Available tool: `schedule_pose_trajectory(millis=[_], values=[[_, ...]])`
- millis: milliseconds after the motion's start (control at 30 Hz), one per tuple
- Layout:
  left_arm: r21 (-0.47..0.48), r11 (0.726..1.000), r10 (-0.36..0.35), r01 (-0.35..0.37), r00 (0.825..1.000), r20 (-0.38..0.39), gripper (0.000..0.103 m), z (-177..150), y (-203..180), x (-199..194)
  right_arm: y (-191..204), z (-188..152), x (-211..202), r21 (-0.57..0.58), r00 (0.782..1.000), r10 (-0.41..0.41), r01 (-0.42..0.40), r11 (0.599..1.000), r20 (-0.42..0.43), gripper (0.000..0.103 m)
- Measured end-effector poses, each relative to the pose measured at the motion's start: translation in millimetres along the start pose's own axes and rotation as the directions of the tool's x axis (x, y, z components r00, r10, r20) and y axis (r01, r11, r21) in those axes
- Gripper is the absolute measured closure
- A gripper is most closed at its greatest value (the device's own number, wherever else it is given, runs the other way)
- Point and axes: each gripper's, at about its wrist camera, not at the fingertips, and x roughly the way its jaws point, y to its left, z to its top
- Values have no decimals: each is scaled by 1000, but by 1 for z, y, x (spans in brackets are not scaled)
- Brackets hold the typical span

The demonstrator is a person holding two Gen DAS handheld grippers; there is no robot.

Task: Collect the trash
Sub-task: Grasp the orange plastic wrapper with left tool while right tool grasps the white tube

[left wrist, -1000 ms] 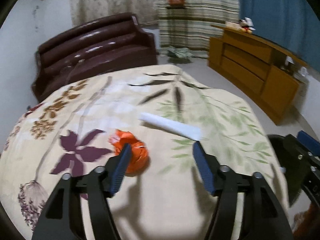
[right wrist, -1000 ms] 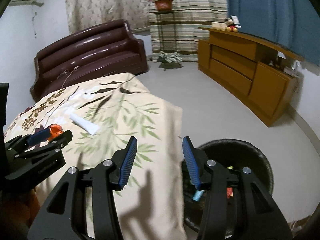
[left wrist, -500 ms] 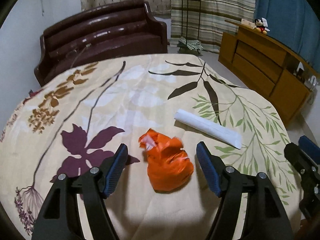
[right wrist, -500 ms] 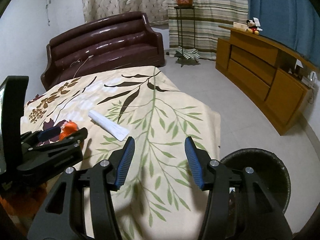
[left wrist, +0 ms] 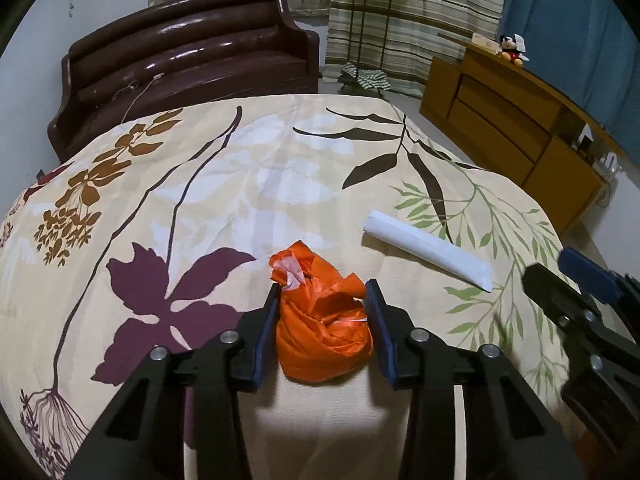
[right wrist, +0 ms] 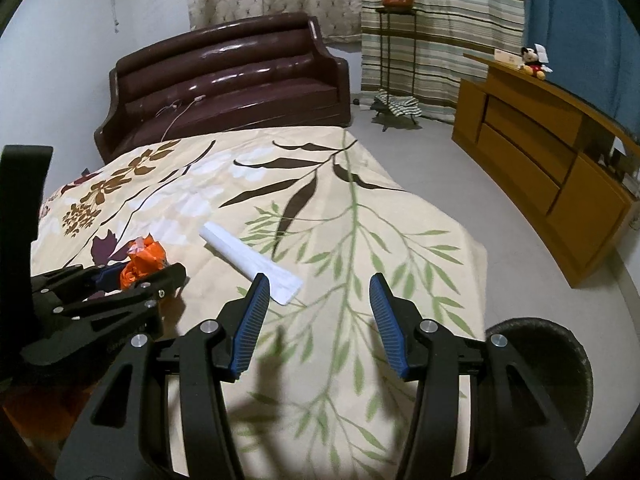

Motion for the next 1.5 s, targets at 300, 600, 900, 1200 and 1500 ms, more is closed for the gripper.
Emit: schedule_pose_trajectory(millis=[300,600,900,1200,1500], values=[[6,1000,2,-2,1000,6,62,-2,18,-5,20,14,23,-39,998,44,-46,998,-42,52],[3,1000,15,-15,1000,2,62,-2,40,-7,33,21,48,-65,991,70,-78,995,-110,52],[-9,1000,11,-11,1000,-1,62,-4,50,-7,39,17,55,-84,983,81,-95,992,-163,52],[-8,1000,11,-11,1000,1,62,-5,51,-9,50,5,43,-105,978,106,-126,986,-178,52],[-5,1000,17,-17,1000,5,62,-5,51,-10,51,18,53,-90,986,61,-76,993,-157,53]])
